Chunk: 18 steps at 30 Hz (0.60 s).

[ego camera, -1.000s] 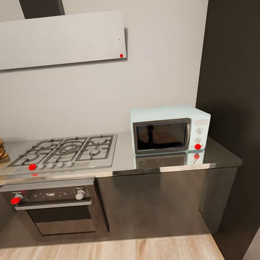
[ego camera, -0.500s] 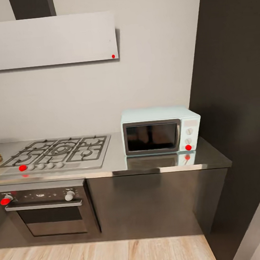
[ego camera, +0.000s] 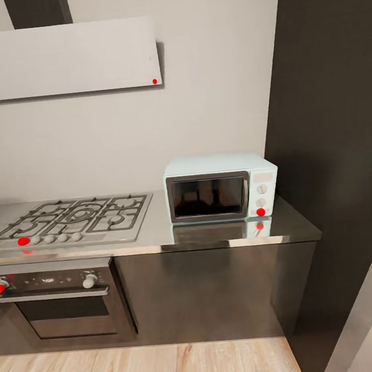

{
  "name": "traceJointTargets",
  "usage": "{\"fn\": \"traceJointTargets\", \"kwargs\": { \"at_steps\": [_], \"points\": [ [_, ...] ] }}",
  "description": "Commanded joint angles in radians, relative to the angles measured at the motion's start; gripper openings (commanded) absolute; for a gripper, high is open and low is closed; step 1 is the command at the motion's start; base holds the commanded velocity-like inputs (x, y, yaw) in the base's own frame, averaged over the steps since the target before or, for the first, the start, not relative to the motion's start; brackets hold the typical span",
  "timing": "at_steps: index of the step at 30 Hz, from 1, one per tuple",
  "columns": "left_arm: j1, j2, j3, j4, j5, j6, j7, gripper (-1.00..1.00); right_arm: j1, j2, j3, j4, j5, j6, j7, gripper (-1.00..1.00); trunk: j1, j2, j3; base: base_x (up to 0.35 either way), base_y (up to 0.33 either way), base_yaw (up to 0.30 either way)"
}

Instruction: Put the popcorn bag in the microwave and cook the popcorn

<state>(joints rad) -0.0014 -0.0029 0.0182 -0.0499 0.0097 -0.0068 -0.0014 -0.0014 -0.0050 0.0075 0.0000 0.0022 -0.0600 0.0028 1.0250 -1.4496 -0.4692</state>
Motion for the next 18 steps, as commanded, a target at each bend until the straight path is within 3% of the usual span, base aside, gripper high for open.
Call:
{"fn": "traceJointTargets", "kwargs": {
  "at_steps": [1,6,18],
  "points": [
    [0.0,0.0,0.002,0.0,0.001,-0.001,0.0,1.0,0.0,0.0,0.0,0.0,0.0,-0.003,0.0,1.0,0.0,0.0,-0.001,0.0,-0.002,0.0],
    [0.0,0.0,0.002,0.0,0.001,0.0,0.0,1.0,0.0,0.0,0.001,0.0,0.001,-0.003,0.0,1.0,0.0,0.0,-0.001,0.02,-0.001,0.0],
    [0.0,0.0,0.002,0.001,0.001,0.0,0.0,1.0,0.0,0.004,0.002,0.0,0.001,-0.003,0.0,1.0,0.0,0.0,-0.001,0.174,0.0,0.0]
  ]
}}
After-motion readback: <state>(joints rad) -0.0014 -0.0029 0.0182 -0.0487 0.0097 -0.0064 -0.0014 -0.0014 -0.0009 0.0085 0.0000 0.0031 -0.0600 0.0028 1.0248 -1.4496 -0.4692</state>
